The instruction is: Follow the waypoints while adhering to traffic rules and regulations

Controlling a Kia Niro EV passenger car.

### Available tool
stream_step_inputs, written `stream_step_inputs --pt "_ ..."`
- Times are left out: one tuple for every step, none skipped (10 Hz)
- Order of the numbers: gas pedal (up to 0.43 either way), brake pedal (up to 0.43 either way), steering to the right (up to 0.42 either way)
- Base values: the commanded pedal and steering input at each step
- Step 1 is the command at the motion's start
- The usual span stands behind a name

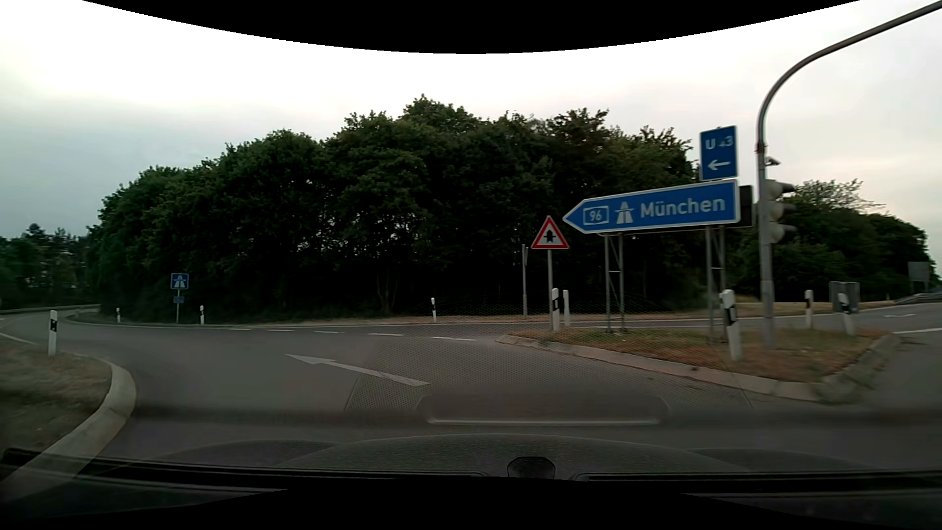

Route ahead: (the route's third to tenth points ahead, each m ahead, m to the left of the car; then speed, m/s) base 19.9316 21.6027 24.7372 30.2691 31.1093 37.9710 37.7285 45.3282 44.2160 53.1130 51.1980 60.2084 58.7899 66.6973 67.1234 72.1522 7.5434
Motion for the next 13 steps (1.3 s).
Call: stream_step_inputs --pt "0.11 0.006 -0.31" --pt "0.138 0.006 -0.313" --pt "0.157 0.006 -0.313" --pt "0.157 0.006 -0.313" --pt "0.157 0.006 -0.31" --pt "0.157 0.006 -0.308" --pt "0.157 0.006 -0.301" --pt "0.22 0.006 -0.289" --pt "0.24 0.006 -0.278" --pt "0.248 0.006 -0.268" --pt "0.28 0.006 -0.258" --pt "0.28 0.006 -0.247" --pt "0.28 0.006 -0.231"
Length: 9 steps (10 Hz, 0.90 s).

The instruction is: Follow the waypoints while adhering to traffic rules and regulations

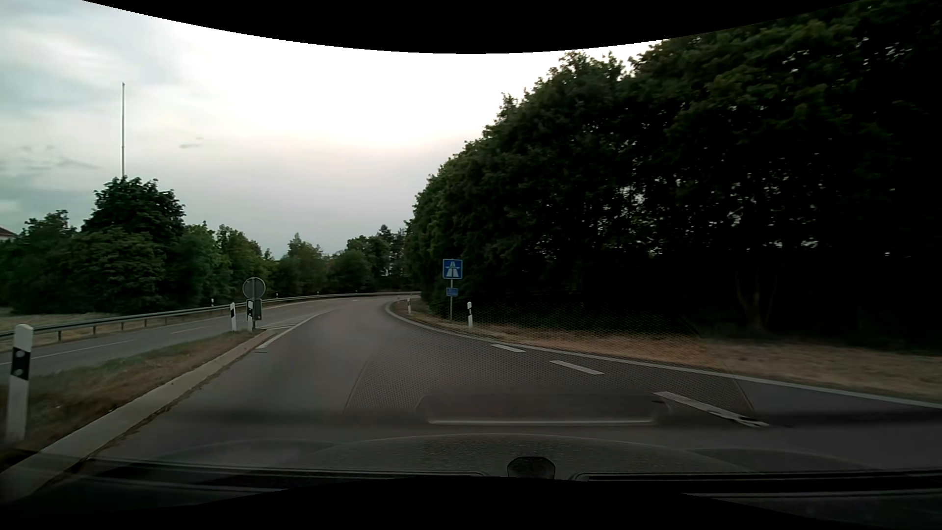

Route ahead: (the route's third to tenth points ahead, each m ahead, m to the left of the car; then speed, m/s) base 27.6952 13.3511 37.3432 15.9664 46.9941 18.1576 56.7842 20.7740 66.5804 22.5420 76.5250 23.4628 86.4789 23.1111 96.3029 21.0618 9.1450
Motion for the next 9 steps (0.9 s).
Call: stream_step_inputs --pt "0.287 0.006 -0.213" --pt "0.287 0.006 -0.196" --pt "0.287 0.006 -0.177" --pt "0.287 0.006 -0.159" --pt "0.299 0.006 -0.141" --pt "0.311 0.006 -0.127" --pt "0.319 0.006 -0.108" --pt "0.331 0.006 -0.092" --pt "0.331 0.006 -0.068"
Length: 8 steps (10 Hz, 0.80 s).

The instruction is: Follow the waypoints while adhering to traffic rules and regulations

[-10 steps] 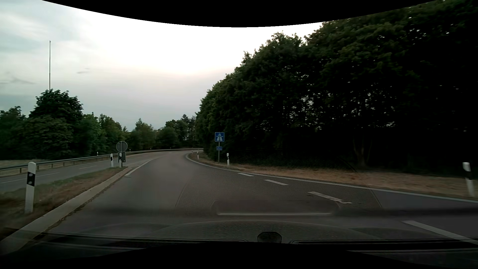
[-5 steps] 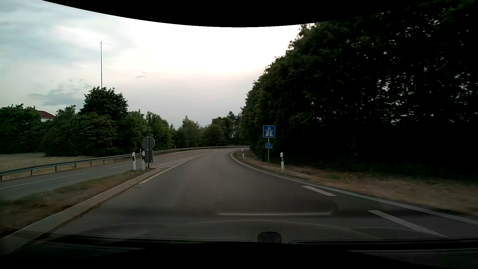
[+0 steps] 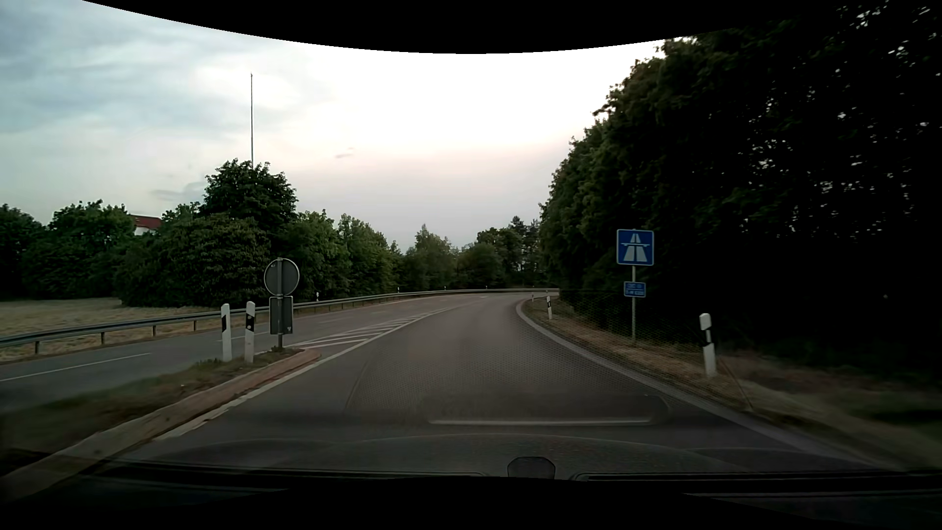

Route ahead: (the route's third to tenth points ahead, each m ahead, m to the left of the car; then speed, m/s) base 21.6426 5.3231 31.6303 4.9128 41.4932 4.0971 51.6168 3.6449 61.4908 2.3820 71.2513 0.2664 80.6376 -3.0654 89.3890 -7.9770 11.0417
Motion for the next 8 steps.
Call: stream_step_inputs --pt "0.331 0.006 -0.043" --pt "0.339 0.006 -0.016" --pt "0.339 0.006 -0.002" --pt "0.339 0.006 0.003" --pt "0.339 0.012 0.003" --pt "0.339 0.006 0.003" --pt "0.339 0.006 0.003" --pt "0.339 0.006 0.003"
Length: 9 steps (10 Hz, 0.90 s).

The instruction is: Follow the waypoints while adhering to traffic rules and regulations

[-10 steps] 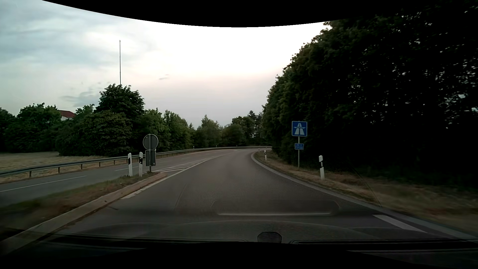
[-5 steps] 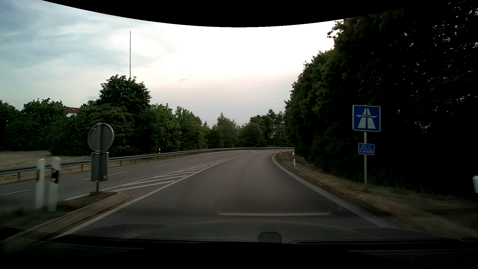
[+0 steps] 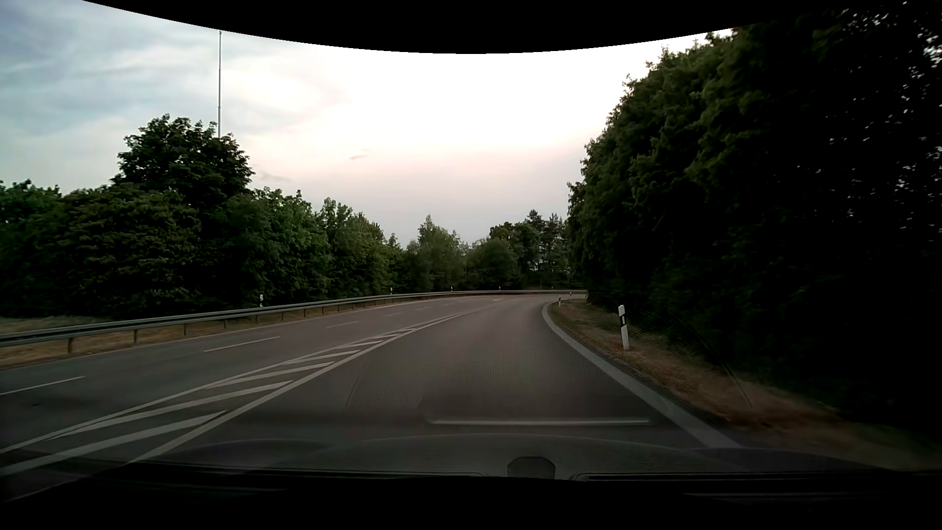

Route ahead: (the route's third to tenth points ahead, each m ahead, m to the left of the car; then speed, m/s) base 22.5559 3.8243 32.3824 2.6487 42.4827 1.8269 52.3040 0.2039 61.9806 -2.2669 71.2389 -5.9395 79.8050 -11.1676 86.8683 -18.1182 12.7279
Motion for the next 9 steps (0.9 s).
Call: stream_step_inputs --pt "0.339 0.006 0.003" --pt "0.331 0.006 0.003" --pt "0.331 0.006 0.003" --pt "0.331 0.006 0.003" --pt "0.331 0.006 0.004" --pt "0.331 0.006 0.007" --pt "0.299 0.006 0.011" --pt "0.268 0.006 0.016" --pt "0.248 0.012 0.016"
